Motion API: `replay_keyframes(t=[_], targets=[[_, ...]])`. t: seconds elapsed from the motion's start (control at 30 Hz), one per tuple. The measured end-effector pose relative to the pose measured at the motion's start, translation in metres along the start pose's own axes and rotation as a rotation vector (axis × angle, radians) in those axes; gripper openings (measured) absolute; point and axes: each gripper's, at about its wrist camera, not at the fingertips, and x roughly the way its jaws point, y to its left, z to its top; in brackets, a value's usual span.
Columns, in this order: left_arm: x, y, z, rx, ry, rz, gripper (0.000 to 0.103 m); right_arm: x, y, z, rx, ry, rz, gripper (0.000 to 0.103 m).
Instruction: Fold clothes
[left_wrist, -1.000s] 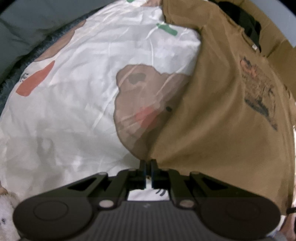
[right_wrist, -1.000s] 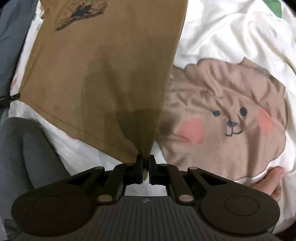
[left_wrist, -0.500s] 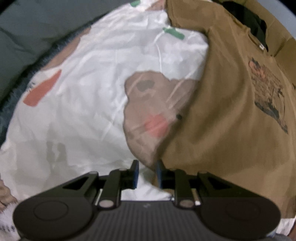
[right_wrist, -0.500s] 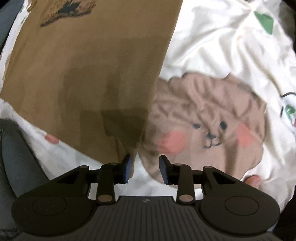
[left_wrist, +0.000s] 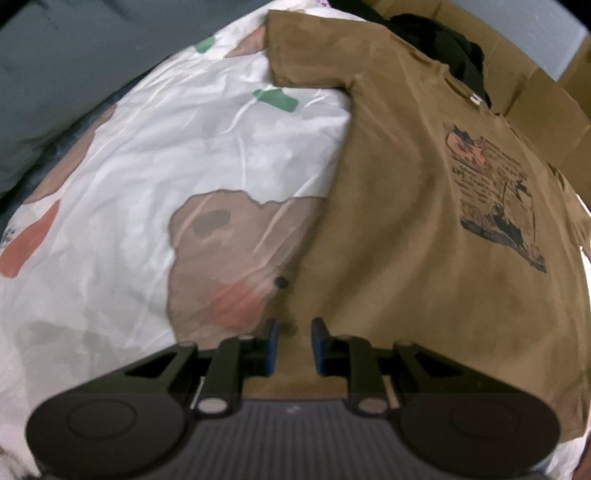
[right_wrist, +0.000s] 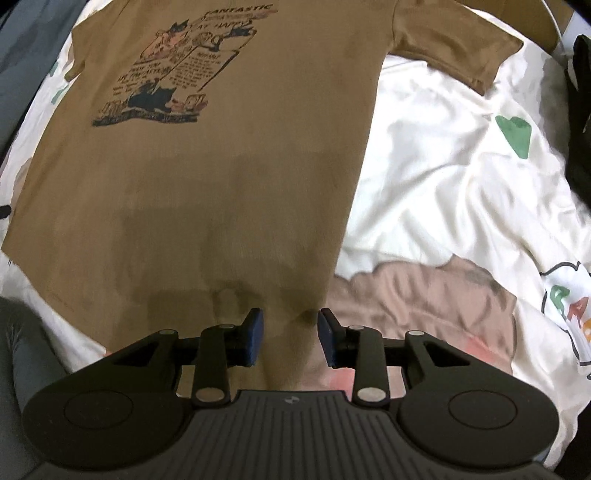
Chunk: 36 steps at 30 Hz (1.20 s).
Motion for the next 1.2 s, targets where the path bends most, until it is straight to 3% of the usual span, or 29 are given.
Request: replay_keyframes(t=[0.43, 0.67, 0.9, 1.2], targets=[[0.003, 0.028, -0.033, -0.045, 0.056, 0.026, 0.019, 0.028, 0.002, -0.011, 0.000, 0.092, -0.050, 0.036], [-0.009, 0.033, -0.038, -0.040, 0.091, 0.060, 0.017, 0.022, 0.001, -0.022, 0.005, 0.111, -0.051, 0.036], [-0.027, 0.042, -0.033, -0.058, 0.094, 0.062, 0.019, -0.012, 0.003, -0.017, -0.017, 0.043, -0.047, 0.037], [-0.075, 0.033, 0.020, -0.048, -0.027, 0.052, 0.031, -0.086, 0.015, 0.020, -0.104, -0.085, -0.056, 0.037]])
